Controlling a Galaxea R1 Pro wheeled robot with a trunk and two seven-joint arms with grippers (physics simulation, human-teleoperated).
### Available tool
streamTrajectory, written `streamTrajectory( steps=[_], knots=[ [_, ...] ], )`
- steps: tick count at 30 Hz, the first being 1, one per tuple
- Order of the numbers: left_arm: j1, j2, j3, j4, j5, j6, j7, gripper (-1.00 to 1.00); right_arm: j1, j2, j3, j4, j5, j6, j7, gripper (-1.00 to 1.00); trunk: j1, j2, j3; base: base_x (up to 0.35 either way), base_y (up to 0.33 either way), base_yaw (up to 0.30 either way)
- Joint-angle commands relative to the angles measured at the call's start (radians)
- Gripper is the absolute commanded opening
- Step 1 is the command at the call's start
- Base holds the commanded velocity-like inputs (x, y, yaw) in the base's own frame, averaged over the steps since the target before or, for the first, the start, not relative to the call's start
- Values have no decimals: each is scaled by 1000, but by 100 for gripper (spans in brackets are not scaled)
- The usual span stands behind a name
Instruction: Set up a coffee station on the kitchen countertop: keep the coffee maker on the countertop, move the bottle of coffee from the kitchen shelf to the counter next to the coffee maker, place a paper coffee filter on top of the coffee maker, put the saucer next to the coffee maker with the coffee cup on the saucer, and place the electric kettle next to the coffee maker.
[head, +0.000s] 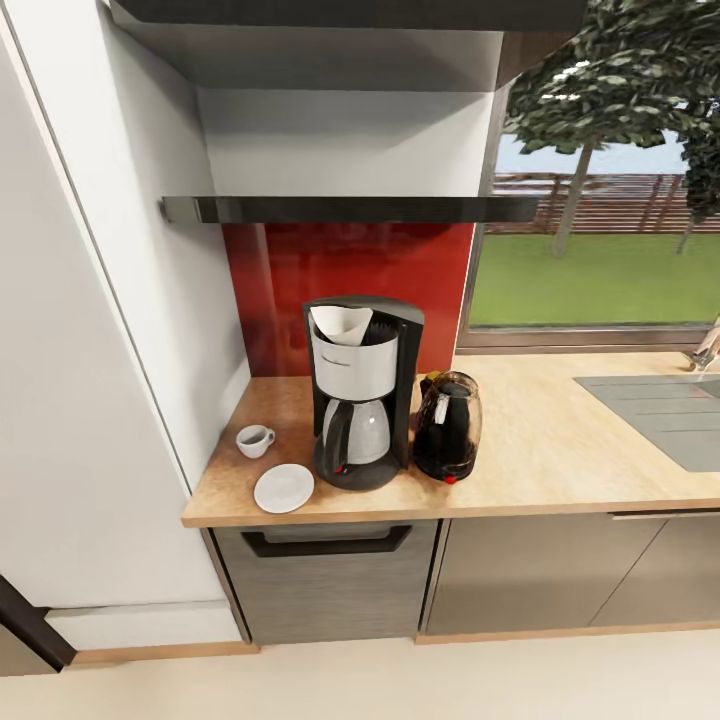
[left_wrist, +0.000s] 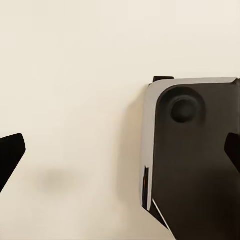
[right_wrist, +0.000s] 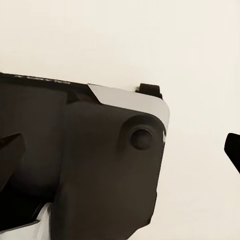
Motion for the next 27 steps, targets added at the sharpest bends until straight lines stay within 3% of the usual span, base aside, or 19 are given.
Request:
streamTrajectory(
  steps=[1, 16, 24, 27],
  knots=[
    [1, -1, 9, -2, -10, -1, -3, 100, 0, 0, 8, -2, -10, 5, 2, 100, 0, -1, -1, 0, 0, -13],
    [-11, -10, 8, -27, -18, -15, -12, 100, 0, -3, 8, -1, -9, 5, 2, 100, 0, -1, -1, 0, 0, -225],
    [-13, -25, 9, -177, -89, -16, -17, 100, -1, -3, 9, -1, -9, 5, 2, 100, 0, -1, -1, 0, 0, -102],
    [-14, -27, 4, -226, -112, -20, -46, 100, -1, -3, 9, -1, -9, 5, 2, 100, 0, -1, -1, 0, 0, -10]
  ],
)
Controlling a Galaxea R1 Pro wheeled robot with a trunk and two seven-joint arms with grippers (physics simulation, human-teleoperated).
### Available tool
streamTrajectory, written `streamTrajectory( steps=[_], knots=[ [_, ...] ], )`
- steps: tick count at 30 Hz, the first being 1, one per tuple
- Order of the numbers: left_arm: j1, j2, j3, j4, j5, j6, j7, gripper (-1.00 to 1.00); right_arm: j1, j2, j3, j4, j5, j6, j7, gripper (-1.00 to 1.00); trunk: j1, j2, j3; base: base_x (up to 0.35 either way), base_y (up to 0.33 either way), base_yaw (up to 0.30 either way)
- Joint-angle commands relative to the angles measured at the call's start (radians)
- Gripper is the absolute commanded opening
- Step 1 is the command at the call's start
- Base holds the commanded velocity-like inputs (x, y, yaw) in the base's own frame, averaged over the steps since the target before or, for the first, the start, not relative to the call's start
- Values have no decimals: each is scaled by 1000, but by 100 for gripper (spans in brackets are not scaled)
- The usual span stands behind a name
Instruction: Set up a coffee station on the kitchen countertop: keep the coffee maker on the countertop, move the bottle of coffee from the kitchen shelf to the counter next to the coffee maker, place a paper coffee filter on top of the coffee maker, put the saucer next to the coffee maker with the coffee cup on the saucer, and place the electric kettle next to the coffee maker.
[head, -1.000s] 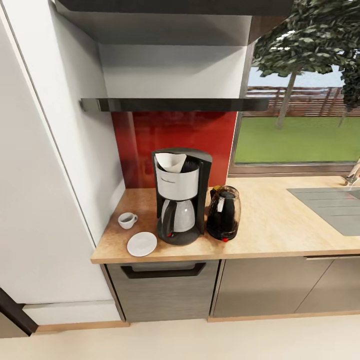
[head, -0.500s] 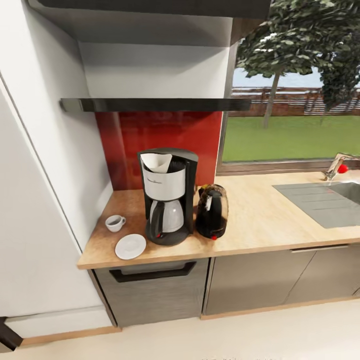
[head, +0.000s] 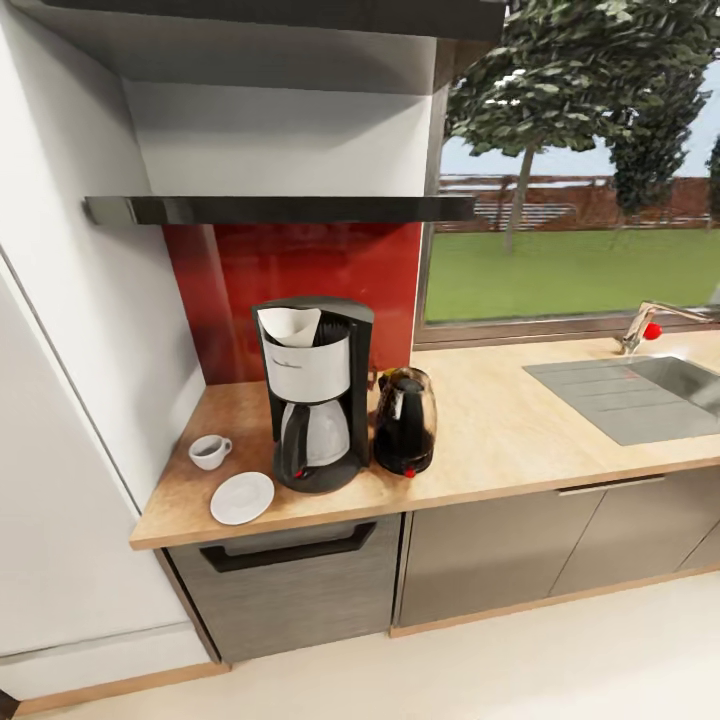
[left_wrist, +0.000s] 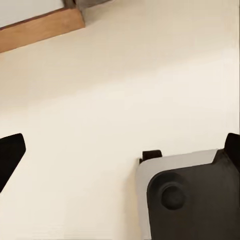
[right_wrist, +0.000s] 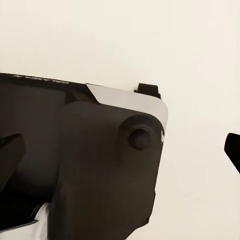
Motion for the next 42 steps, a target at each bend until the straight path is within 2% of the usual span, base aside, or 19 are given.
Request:
streamTrajectory(
  steps=[1, 3, 4, 6, 8, 10, 13, 16, 18, 20, 21, 23, 26, 31, 33, 34, 36, 38, 42],
  knots=[
    [0, -1, 1, -26, -18, -2, -34, 100, 0, 0, 9, -2, -10, 5, 2, 100, 0, -1, -1, 0, 0, -5],
    [0, 1, -15, -94, -35, 0, -104, 100, 0, 1, 9, -2, -10, 4, 2, 100, 0, -1, -1, 0, 0, -2],
    [-1, 2, -17, -116, -36, 1, -123, 100, 0, 1, 10, -2, -10, 4, 2, 100, 0, -1, -1, 0, 0, -2],
    [-1, 5, -19, -213, -39, 7, -194, 100, 0, 1, 10, -3, -10, 4, 2, 100, 0, -1, -1, 0, 0, 0],
    [-1, 4, -19, -294, -38, 11, -239, 100, 0, 1, 10, -3, -10, 3, 2, 100, 0, -1, -1, 0, 0, 0],
    [-1, 2, -18, -373, -32, 16, -272, 100, 0, 1, 10, -3, -10, 2, 2, 100, 0, -1, -1, 0, 0, 0],
    [-7, -2, -21, -527, 6, 53, -304, 100, 0, 1, 10, -3, -10, 1, 2, 100, 0, -1, -1, 0, 0, 0],
    [-28, -7, -26, -671, 45, 170, -328, 100, 0, 1, 10, -3, -10, 1, 2, 100, 0, -1, -1, 0, 0, 0],
    [-47, -8, -27, -738, 54, 241, -361, 100, 0, 1, 10, -3, -10, 1, 2, 100, 0, -1, -1, 0, 0, 0],
    [-80, -11, -28, -818, 59, 337, -430, 100, 0, 1, 10, -3, -10, 1, 2, 100, 0, -1, -1, 0, 0, 0],
    [-88, -12, -28, -835, 60, 362, -449, 100, 0, 1, 10, -3, -10, 1, 2, 100, 0, -1, -1, 0, 0, 0],
    [-124, -14, -29, -892, 61, 459, -517, 100, 0, 1, 10, -3, -10, 0, 2, 100, 0, -1, -1, 0, 0, 0],
    [-170, -15, -29, -945, 61, 564, -572, 100, 0, 1, 10, -2, -10, 0, 2, 100, 0, -1, -1, 0, 0, 0],
    [-231, -5, -29, -1006, 61, 699, -638, 100, 0, 1, 10, -2, -10, 1, 2, 100, 0, -1, -1, 0, 0, 0],
    [-274, 2, -27, -1033, 56, 781, -711, 100, 0, 1, 10, -2, -10, 1, 2, 100, 0, -1, -1, 0, 0, 0],
    [-285, 5, -26, -1039, 55, 801, -731, 100, 0, 1, 10, -2, -10, 1, 2, 100, 0, -1, -1, 0, 0, 0],
    [-320, 18, -23, -1057, 53, 855, -785, 100, 0, 1, 10, -2, -9, 1, 2, 100, 0, -1, -1, 0, 0, 0],
    [-360, 49, -21, -1081, 53, 924, -842, 100, 0, 1, 10, -2, -9, 1, 2, 100, 0, -1, -1, 0, 0, 0],
    [-420, 98, -19, -1105, 58, 1037, -911, 100, 0, 1, 10, -2, -9, 1, 2, 100, 0, -1, -1, 0, 0, 0]
  ],
)
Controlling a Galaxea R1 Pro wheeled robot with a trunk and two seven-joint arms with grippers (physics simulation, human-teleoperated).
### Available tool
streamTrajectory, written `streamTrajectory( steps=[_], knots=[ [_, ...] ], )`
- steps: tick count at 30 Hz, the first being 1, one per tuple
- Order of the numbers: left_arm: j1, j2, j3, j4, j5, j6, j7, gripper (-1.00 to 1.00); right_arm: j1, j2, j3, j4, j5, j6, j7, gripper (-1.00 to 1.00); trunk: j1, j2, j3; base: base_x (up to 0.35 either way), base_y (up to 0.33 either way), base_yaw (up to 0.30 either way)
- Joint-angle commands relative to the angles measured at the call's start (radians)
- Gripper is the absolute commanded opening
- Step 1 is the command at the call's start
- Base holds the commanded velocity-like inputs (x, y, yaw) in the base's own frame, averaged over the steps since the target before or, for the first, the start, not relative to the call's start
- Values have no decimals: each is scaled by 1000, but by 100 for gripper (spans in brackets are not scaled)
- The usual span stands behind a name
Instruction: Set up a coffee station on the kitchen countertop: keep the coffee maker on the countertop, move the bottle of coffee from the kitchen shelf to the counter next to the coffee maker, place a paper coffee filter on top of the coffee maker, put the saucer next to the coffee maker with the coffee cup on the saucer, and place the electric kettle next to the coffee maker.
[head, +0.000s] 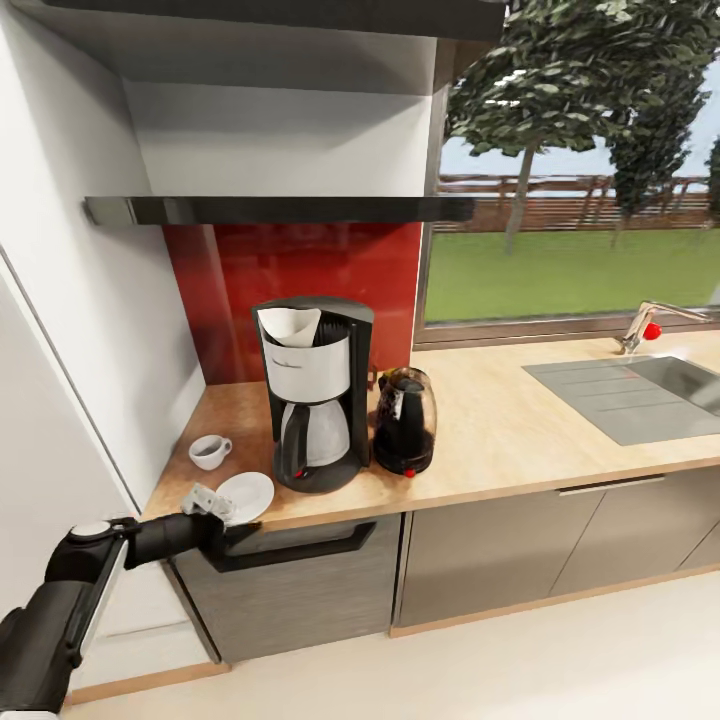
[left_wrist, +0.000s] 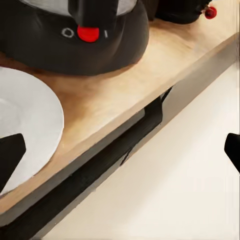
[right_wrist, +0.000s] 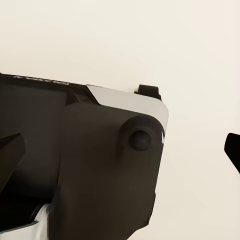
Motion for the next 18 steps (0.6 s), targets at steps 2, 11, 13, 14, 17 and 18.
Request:
streamTrajectory(
  steps=[2, 11, 13, 14, 17, 18],
  knots=[
    [-38, 16, 1, -6, -6, 56, -42, 100, 0, 0, 8, -2, -10, 5, 2, 100, 0, -1, -2, 0, 0, 0],
    [-200, 44, -2, -10, -21, 249, -144, 100, 0, 4, 8, -3, -11, 6, 2, 100, 0, -1, -2, 0, 0, 0],
    [-231, 57, -6, -10, -25, 286, -148, 100, 0, 7, 8, -4, -12, 6, 2, 100, 0, -1, -2, 0, 0, 0],
    [-243, 61, -7, -10, -27, 295, -149, 100, -1, 8, 8, -4, -12, 7, 3, 100, 0, -1, -2, 0, 0, 0],
    [-264, 65, -8, -8, -33, 309, -148, 100, -1, 10, 8, -4, -12, 7, 3, 100, 0, -1, -2, 0, 0, 0],
    [-275, 65, -9, -6, -44, 318, -147, 100, -1, 10, 8, -4, -12, 7, 3, 100, 0, -1, -2, 0, 0, 0]
  ],
)
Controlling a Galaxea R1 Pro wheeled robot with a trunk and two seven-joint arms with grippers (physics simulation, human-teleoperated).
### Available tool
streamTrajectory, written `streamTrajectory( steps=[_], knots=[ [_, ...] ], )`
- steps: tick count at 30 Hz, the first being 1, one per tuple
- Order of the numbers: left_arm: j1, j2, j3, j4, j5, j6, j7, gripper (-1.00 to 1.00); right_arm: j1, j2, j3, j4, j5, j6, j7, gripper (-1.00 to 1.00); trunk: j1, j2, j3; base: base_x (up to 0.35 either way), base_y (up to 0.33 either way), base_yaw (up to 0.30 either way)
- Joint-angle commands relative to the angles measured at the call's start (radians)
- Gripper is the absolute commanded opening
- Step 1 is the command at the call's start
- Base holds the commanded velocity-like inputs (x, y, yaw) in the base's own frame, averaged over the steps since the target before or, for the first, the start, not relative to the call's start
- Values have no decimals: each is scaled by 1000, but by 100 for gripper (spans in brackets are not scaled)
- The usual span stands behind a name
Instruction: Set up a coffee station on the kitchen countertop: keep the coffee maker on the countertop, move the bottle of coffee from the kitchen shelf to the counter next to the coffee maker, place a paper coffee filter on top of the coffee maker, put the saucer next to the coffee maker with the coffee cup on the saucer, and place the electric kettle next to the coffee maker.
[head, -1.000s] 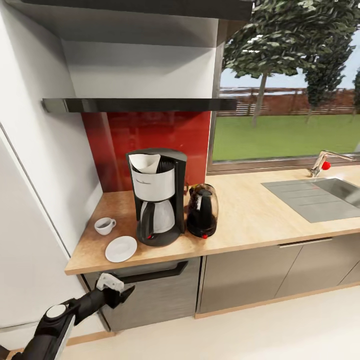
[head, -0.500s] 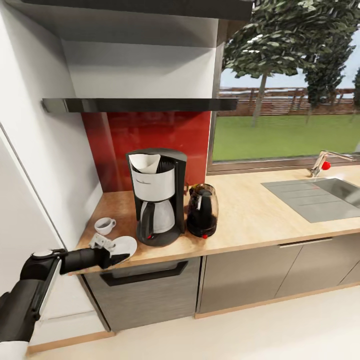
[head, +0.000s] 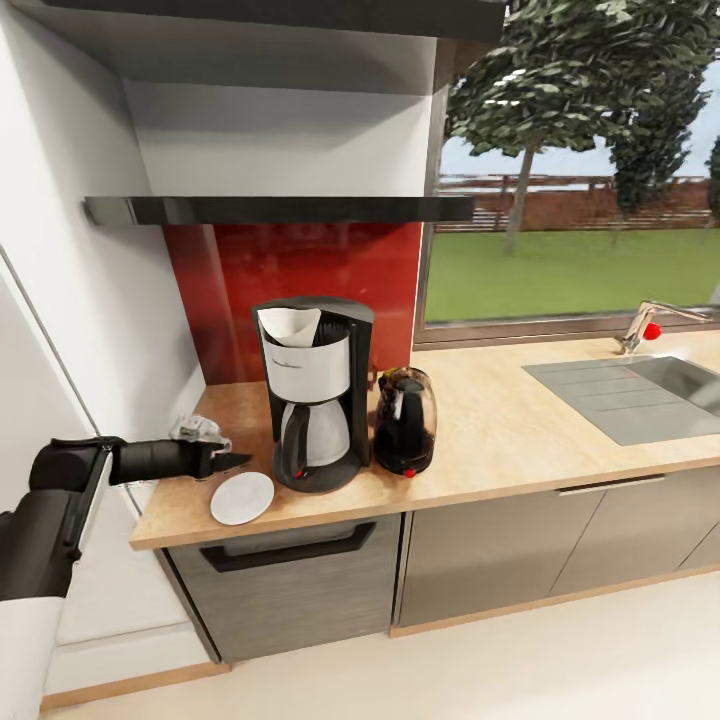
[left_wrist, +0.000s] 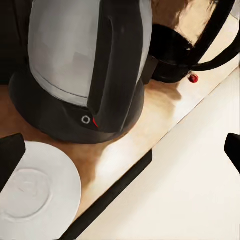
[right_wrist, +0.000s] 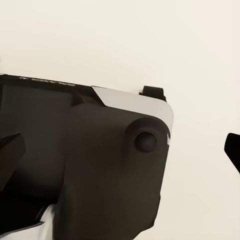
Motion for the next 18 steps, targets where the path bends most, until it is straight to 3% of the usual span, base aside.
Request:
streamTrajectory(
  steps=[1, 4, 5, 10, 12, 18],
  knots=[
    [-6, -1, 1, 0, -18, 14, -9, 100, 0, 0, 8, -2, -10, 5, 2, 100, 0, -1, -2, 0, 0, 0],
    [-34, -8, 1, 3, -79, 49, -7, 100, 0, 0, 7, -2, -10, 6, 2, 100, 0, -1, -2, 0, 0, 0],
    [-55, -14, -5, 5, -125, 62, -7, 100, 0, 0, 7, -2, -11, 6, 2, 100, 0, -1, -2, 0, 0, 0],
    [-114, -38, -61, 22, -239, 76, -6, 100, 0, 0, 7, -2, -11, 6, 3, 100, 0, -1, -2, 0, 0, 0],
    [-132, -48, -82, 33, -302, 80, -6, 100, 0, 0, 6, -2, -11, 5, 3, 100, 0, -1, -2, 0, 0, 0],
    [-163, -74, -97, 59, -431, 87, -7, 100, 0, 0, 5, -2, -11, 5, 3, 100, 0, -1, -2, 0, 0, 0]
  ],
)
